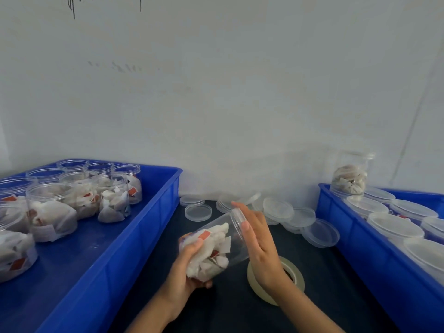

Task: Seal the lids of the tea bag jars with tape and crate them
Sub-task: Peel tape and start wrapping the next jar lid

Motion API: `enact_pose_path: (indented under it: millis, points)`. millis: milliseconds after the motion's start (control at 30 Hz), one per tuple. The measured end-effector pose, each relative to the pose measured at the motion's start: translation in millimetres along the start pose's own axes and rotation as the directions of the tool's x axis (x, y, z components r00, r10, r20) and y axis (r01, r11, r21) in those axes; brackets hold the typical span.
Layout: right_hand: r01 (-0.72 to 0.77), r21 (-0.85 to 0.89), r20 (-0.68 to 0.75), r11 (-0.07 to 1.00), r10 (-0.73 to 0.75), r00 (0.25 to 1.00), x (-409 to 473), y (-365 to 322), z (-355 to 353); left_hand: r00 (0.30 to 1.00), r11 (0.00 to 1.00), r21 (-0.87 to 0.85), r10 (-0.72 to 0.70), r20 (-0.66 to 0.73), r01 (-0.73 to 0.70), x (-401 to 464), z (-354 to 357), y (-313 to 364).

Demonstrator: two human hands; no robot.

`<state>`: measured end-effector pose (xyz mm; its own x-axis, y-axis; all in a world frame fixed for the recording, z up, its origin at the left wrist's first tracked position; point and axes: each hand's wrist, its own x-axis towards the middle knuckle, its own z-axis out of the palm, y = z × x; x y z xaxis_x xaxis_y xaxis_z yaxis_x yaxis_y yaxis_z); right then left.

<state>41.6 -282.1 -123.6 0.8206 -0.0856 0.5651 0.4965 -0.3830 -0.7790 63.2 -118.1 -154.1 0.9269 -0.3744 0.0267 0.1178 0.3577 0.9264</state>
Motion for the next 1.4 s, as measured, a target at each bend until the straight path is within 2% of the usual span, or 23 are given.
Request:
enact_pose_path:
  millis: [100,167,233,267,333,433,500,567,633,700,767,833,900,1033,1200,1267,1333,1400]
  points:
    - [0.21,-0.033,0.015,0.977,-0.21,0.978,3,-5,-6,0.965,0.972,-0.096,-0.198,0.172,0.216,-2,1,11]
    - [0.314,-0.033,0.041,0.949,-0.312,0.949,3,-6,-12,0.873,0.89,-0.159,-0.362,0.327,0.428,-2,-2,17]
    - [0.362,-0.081,0.083,0.929,-0.356,0.931,3,-6,-17,0.789,0.801,-0.213,-0.437,0.432,0.56,-4,-3,20]
    - [0.366,-0.099,0.106,0.925,-0.356,0.929,4,-7,-19,0.787,0.794,-0.232,-0.427,0.446,0.562,-5,-3,19]
    - [0.309,-0.1,0.135,0.946,-0.295,0.946,6,-10,-20,0.848,0.853,-0.235,-0.355,0.392,0.466,-5,1,16]
    - [0.1,-0.029,0.121,0.995,-0.096,0.988,12,-19,-16,0.963,0.969,-0.15,-0.162,0.217,0.197,-6,11,9]
    - [-0.001,0.005,0.107,1.0,0.0,0.994,14,-22,-12,0.996,0.998,-0.042,-0.044,0.081,0.047,-7,15,5]
    - [-0.046,0.026,0.096,0.999,0.044,0.994,15,-26,-10,1.0,1.0,0.014,0.018,0.005,-0.018,-8,17,2]
    - [-0.063,-0.027,0.105,0.998,0.065,0.992,15,-28,-11,1.0,1.0,-0.012,0.015,0.012,-0.015,-9,18,3]
    - [-0.057,-0.104,0.144,0.993,0.072,0.987,15,-30,-14,0.995,0.994,-0.081,-0.071,0.07,0.077,-11,18,7]
    - [-0.038,-0.077,0.168,0.996,0.05,0.984,13,-32,-16,0.97,0.968,-0.149,-0.177,0.165,0.201,-11,17,10]
    - [0.006,0.003,0.159,1.0,-0.006,0.987,10,-32,-18,0.944,0.94,-0.201,-0.224,0.242,0.275,-12,17,11]
    - [0.02,0.089,0.157,0.996,-0.034,0.987,9,-31,-19,0.949,0.945,-0.216,-0.19,0.253,0.246,-10,16,10]
    - [-0.061,0.265,0.192,0.962,0.01,0.981,15,-37,-23,0.977,0.971,-0.209,-0.077,0.196,0.119,-11,19,4]
    - [-0.119,0.31,0.196,0.943,0.059,0.979,21,-39,-25,0.976,0.965,-0.238,-0.058,0.21,0.109,-8,19,2]
    - [-0.136,0.272,0.176,0.952,0.09,0.98,22,-38,-28,0.98,0.986,-0.142,-0.059,0.192,0.087,-7,18,4]
    - [-0.134,0.172,0.137,0.976,0.111,0.984,23,-39,-34,0.993,0.989,0.144,0.013,0.118,-0.03,-6,16,6]
    - [-0.093,0.037,0.126,0.995,0.088,0.988,23,-39,-36,0.986,0.878,0.45,0.13,0.107,-0.165,-9,18,6]
